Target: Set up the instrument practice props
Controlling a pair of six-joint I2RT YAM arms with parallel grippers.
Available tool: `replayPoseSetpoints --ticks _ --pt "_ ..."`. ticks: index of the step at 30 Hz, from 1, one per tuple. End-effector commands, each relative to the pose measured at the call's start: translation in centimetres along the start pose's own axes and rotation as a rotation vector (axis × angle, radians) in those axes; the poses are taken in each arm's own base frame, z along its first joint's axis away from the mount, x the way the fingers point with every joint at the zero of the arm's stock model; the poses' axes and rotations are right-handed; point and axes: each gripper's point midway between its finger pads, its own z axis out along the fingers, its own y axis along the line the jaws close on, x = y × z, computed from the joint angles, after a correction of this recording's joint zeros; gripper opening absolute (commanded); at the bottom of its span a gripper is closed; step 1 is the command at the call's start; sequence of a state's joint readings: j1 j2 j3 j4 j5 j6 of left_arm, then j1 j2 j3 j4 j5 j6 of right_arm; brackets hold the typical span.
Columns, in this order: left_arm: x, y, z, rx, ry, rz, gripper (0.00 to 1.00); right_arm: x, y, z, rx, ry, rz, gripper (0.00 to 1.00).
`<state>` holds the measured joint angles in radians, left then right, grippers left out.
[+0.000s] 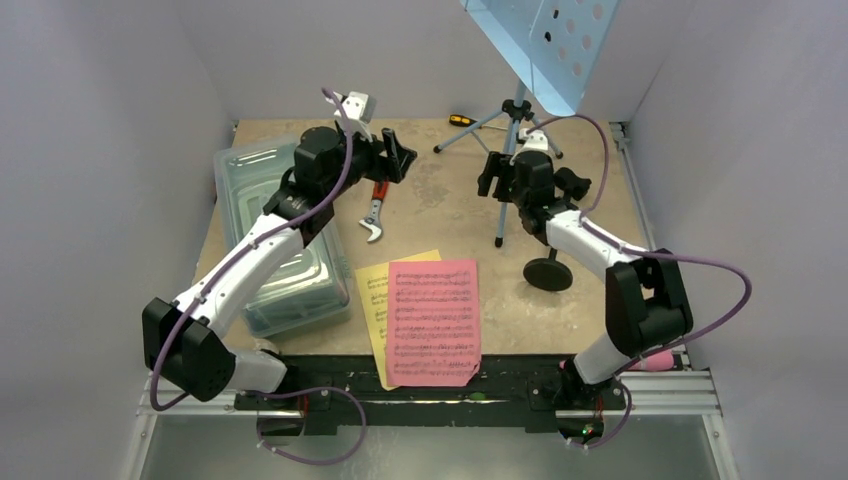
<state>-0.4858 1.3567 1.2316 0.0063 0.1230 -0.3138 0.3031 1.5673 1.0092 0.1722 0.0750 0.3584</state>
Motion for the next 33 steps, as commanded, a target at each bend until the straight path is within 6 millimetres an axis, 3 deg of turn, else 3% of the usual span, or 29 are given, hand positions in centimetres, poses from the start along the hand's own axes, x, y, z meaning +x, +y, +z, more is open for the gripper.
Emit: replayPoseSetpoints --ticks 1,10,19,20,22,23,27,33 --pt "-1.2 1.2 0.1 -0.013 -0.036 -0.024 0.73 -0.4 -4.3 0.2 0.347 -0.048 0.060 0.80" --pt "-1.0 2.2 0.2 -0.033 -0.036 -0.022 0.72 -1.3 -4.0 3.0 0.342 -0.084 0.012 0.66" --pt "-0.9 3.8 0.4 -0.050 -0.035 -0.054 0.72 -1.8 -3.4 3.9 0.291 -0.118 -0.014 0.44" --pt "-0.9 3.9 0.5 -0.047 -0.034 -0.062 0.72 -1.7 -3.0 4.2 0.254 -0.107 -0.029 0.37" --pt "-0.9 3.8 0.6 -0.034 -0.034 -0.078 0.72 -1.5 -2.9 4.7 0.225 -0.044 -0.067 0.10" --pt "-1.0 3.7 0.5 -0.027 -0.036 -0.079 0.72 -0.9 -3.0 4.9 0.211 -0.001 -0.078 0.01" --pt "-1.3 3.4 0.3 -0.015 -0.044 -0.084 0.71 1.3 -2.8 4.8 0.050 0.113 -0.138 0.00" --pt "-1.3 3.4 0.4 -0.011 -0.043 -0.086 0.71 3.2 -1.2 1.9 -0.210 0.217 -0.233 0.00"
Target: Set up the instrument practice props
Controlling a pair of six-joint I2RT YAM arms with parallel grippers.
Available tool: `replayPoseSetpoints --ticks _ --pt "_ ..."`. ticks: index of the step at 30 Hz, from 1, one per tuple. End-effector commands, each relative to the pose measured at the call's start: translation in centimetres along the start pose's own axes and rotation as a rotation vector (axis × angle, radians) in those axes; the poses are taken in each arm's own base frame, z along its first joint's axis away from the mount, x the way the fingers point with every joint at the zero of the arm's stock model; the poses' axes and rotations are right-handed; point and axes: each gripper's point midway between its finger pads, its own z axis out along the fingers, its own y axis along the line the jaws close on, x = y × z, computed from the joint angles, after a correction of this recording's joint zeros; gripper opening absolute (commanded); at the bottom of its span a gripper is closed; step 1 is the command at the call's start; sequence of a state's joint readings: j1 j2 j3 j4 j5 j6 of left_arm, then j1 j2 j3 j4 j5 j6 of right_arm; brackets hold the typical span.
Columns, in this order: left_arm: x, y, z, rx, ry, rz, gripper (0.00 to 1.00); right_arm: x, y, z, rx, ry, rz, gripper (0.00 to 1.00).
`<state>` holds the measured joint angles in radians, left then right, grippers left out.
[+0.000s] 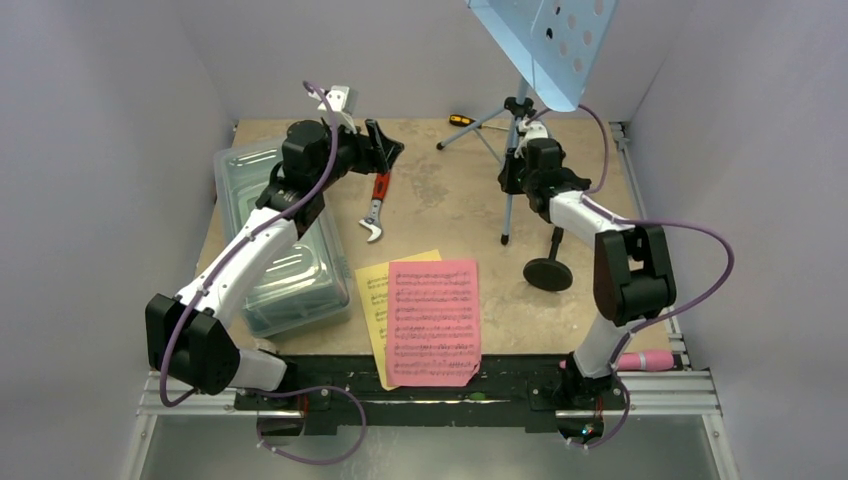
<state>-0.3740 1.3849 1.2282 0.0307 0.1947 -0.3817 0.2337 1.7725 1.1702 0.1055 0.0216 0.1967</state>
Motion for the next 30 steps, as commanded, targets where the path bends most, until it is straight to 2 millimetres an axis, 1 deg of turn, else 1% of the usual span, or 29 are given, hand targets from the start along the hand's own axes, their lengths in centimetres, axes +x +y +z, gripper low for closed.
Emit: replayPoseSetpoints --ticks 1,4,6,8,12,13,14,19,23,25,28,30 --pt "-0.8 -0.4 0.1 0.035 -0.034 -0.005 0.71 2.0 2.8 -3.3 -0.294 0.094 -0.110 0.00" --pt "-0.7 -1.1 0.2 0.079 -0.029 -0.009 0.71 1.8 4.0 -5.2 -0.424 0.075 -0.110 0.00" --pt "-0.6 -1.6 0.2 0.110 -0.032 -0.013 0.71 2.2 4.8 -6.3 -0.490 0.089 -0.135 0.00" --pt "-0.2 -2.0 0.5 0.140 -0.022 -0.018 0.71 3.3 5.3 -7.3 -0.542 0.113 -0.167 0.00" --pt "0.6 -3.1 0.8 0.218 -0.015 -0.050 0.71 5.6 5.5 -9.1 -0.580 0.128 -0.180 0.00" --pt "1.0 -3.5 0.9 0.243 -0.011 -0.062 0.71 7.0 5.2 -9.5 -0.574 0.151 -0.170 0.00" --pt "1.2 -3.9 1.1 0.270 -0.010 -0.069 0.71 7.3 5.3 -9.9 -0.576 0.139 -0.174 0.00" --pt "4.5 -6.3 2.2 0.415 0.043 -0.095 0.74 8.9 5.7 -11.9 -0.610 0.130 -0.145 0.00" --pt "6.8 -8.4 2.5 0.502 0.076 -0.082 0.75 9.5 6.0 -12.8 -0.630 0.114 -0.137 0.00" --pt "7.7 -9.4 2.6 0.530 0.095 -0.083 0.75 9.3 6.5 -13.6 -0.657 0.093 -0.107 0.00" --pt "8.1 -9.5 2.7 0.507 0.104 -0.075 0.75 8.4 5.4 -13.8 -0.558 0.036 -0.077 0.01" --pt "8.2 -9.5 2.7 0.486 0.111 -0.072 0.75 7.9 3.7 -13.6 -0.442 0.017 -0.072 0.09"
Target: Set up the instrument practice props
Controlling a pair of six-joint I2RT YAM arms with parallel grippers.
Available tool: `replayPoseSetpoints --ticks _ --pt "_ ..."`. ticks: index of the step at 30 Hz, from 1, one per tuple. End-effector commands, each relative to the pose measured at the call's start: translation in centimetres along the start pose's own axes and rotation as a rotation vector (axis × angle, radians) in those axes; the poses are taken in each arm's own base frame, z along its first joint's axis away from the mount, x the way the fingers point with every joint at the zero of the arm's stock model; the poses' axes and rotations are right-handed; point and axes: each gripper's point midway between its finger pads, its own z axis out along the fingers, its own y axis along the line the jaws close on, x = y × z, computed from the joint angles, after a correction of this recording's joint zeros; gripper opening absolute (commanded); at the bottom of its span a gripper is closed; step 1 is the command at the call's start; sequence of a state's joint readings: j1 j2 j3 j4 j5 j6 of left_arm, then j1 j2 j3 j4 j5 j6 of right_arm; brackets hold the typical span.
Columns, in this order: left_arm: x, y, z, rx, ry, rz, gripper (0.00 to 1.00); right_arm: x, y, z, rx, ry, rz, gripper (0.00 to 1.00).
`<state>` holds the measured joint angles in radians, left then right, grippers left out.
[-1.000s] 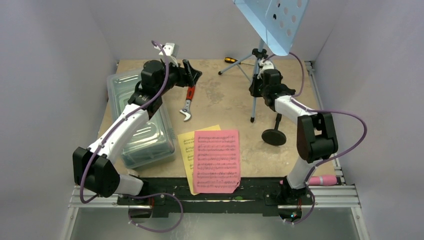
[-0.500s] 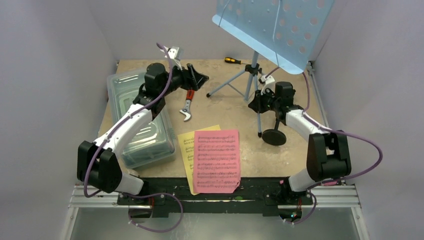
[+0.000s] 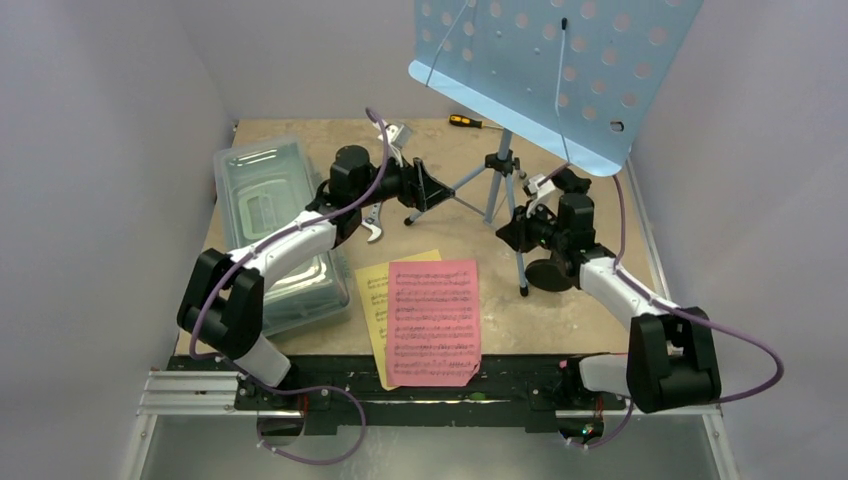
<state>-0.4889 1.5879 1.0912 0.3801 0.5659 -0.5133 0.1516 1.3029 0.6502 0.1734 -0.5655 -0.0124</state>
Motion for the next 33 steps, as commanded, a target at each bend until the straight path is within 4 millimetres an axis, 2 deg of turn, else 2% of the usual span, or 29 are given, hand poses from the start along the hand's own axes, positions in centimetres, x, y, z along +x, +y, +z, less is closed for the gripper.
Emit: replayPoseSetpoints --ticks 1,4,8,13,15,17,22,26,29,33 --pt "-2.1 -1.5 -0.3 0.023 -0.062 0.056 0.75 -0.1 -0.7 -1.5 0.124 -0.027 0.097 0.11" --pt "-2.5 -1.6 -0.5 0.009 -0.063 0.064 0.75 0.1 -3.2 -2.4 0.289 -0.042 0.130 0.28" --pt "-3.6 -2.1 -1.2 -0.008 -0.091 0.077 0.75 0.0 -3.7 -2.8 0.331 -0.054 0.143 0.36" --pt "-4.8 -2.3 -2.0 -0.044 -0.122 0.101 0.75 -1.0 -4.3 -4.8 0.433 -0.088 0.180 0.57" --pt "-5.0 -2.2 -2.2 -0.063 -0.122 0.106 0.75 -2.3 -3.2 -5.1 0.392 -0.101 0.221 0.63" --pt "-5.4 -2.3 -2.4 -0.069 -0.126 0.113 0.75 -2.6 -1.7 -5.3 0.334 -0.077 0.259 0.67" --pt "-6.6 -2.7 -3.3 -0.101 -0.149 0.140 0.75 -3.7 0.3 -8.0 0.329 -0.094 0.306 0.78" --pt "-7.6 -3.3 -4.2 -0.111 -0.180 0.165 0.75 -5.6 1.9 -10.7 0.328 -0.187 0.360 0.98" --pt "-8.2 -3.3 -4.8 -0.135 -0.201 0.178 0.75 -6.1 3.5 -11.9 0.292 -0.208 0.434 0.98" --pt "-8.6 -3.2 -5.2 -0.161 -0.209 0.198 0.75 -5.0 7.3 -11.4 0.089 -0.125 0.444 0.98"
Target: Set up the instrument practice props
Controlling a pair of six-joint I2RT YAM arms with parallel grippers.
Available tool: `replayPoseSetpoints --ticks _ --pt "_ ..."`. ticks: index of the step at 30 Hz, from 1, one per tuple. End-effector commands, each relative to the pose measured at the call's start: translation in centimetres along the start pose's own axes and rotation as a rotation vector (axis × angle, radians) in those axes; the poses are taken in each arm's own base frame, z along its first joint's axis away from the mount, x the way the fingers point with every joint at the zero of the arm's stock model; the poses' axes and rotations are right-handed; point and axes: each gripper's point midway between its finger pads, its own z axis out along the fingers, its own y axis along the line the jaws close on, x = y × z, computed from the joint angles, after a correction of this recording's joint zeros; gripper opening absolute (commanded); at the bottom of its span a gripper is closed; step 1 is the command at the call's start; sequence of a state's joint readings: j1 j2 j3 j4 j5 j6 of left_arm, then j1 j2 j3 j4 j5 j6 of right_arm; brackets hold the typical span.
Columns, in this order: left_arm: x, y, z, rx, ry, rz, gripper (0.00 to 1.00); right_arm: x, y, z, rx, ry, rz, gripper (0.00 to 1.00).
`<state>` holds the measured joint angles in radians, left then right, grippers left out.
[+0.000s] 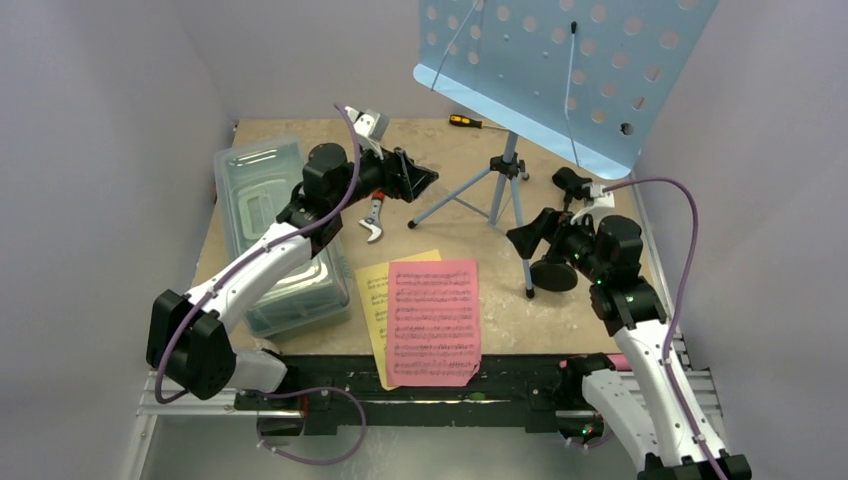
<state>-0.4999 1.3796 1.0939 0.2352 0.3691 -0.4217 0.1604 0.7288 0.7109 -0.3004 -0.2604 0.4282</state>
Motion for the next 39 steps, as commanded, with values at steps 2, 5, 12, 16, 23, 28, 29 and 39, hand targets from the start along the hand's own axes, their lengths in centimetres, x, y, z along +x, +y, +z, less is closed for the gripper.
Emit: replayPoseSetpoints --ticks 2,5,12,16,23,28,29,39 --pt "-3.6 -0.5 -0.8 -0.030 -0.080 0.073 0.75 3.6 4.7 -1.8 -0.257 0.186 0.115 0.98" --pt "-3.7 -0.4 -0.9 -0.039 -0.076 0.071 0.75 5.7 4.3 -2.4 -0.236 0.221 0.146 0.98" --pt "-3.5 -0.6 -0.7 -0.024 -0.075 0.053 0.75 13.0 5.4 -1.8 -0.239 0.386 0.213 0.98" --pt "-3.3 -0.7 -0.6 -0.014 -0.075 0.044 0.75 15.5 4.8 0.8 -0.173 0.400 0.196 0.98" --pt "-3.0 -0.3 -0.4 -0.027 -0.066 0.047 0.75 16.6 2.9 4.8 -0.092 0.294 0.152 0.97" --pt "-2.7 0.1 -0.3 -0.039 -0.058 0.051 0.75 17.9 1.9 6.7 -0.025 0.269 0.107 0.98" --pt "-2.7 0.1 -0.3 -0.041 -0.058 0.052 0.75 17.9 1.6 7.0 -0.014 0.257 0.105 0.98" --pt "-2.6 0.2 -0.2 -0.040 -0.053 0.052 0.75 19.1 1.9 8.6 -0.065 0.219 0.164 0.95"
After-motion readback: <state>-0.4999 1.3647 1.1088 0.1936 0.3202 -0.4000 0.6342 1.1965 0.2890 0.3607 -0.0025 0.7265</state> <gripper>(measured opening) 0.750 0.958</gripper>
